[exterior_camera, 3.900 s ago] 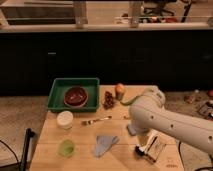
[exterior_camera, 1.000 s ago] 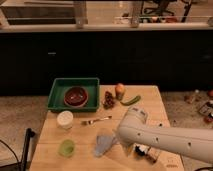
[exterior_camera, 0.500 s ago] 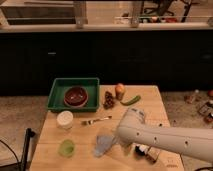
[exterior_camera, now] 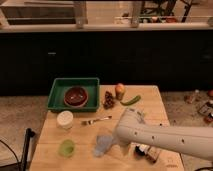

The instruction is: Wipe table surface with towel

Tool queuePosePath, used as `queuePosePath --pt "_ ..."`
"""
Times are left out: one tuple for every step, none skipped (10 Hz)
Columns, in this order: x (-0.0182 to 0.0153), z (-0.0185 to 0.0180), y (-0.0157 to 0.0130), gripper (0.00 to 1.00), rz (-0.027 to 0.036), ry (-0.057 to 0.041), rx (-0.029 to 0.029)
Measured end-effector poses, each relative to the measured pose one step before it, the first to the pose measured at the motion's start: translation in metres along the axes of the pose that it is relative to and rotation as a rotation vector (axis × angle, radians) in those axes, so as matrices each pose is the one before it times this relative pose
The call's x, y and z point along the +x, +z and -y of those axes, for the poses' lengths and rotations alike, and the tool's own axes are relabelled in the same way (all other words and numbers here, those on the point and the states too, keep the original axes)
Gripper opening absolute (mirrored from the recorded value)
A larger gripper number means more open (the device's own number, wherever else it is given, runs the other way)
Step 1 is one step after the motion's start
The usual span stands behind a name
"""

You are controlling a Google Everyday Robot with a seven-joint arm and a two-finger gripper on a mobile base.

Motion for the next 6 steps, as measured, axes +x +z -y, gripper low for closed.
queuePosePath --pt "-0.00010 0.00021 0.00074 0.80 0.00115 -0.00881 0.00024" --pt "-0.00067 0.00054 0.00119 0.80 0.00211 -0.00803 -0.00098" --pt "-0.00180 0.00142 0.00181 0.80 0.00287 -0.01216 -0.00159" --pt "-0.00188 0.00174 0.00195 0.80 0.00293 -0.01366 -0.00104" --pt "0.00000 -0.00012 0.00109 0.80 0.00111 -0.00706 -0.00220" --pt "0.00002 -0.00005 0.00180 0.80 0.00220 -0.00975 -0.00257"
